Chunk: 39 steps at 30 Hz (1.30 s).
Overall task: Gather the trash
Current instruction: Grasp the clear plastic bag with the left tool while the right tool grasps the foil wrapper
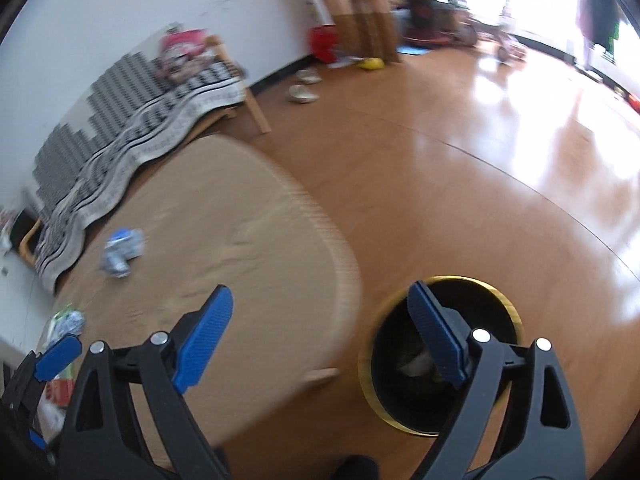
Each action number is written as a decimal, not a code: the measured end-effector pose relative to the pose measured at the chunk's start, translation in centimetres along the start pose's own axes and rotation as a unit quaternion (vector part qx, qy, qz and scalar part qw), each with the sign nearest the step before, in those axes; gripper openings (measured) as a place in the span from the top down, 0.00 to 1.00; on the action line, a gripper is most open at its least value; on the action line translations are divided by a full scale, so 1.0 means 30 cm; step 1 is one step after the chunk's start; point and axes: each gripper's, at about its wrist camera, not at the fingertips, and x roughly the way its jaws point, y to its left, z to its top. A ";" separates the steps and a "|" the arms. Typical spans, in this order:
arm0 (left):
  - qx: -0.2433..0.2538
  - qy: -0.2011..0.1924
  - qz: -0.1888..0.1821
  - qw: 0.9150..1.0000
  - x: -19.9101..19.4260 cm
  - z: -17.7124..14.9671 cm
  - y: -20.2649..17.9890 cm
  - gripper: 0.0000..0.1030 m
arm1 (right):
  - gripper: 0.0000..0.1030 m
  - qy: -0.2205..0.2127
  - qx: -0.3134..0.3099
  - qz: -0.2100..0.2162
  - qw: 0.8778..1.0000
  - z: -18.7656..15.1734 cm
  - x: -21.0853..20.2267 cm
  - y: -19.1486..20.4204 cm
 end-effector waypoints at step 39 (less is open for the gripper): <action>-0.196 0.067 0.179 0.962 -0.530 -0.584 1.107 0.96 | 0.15 0.141 -0.425 0.196 0.873 -0.633 0.099 1.097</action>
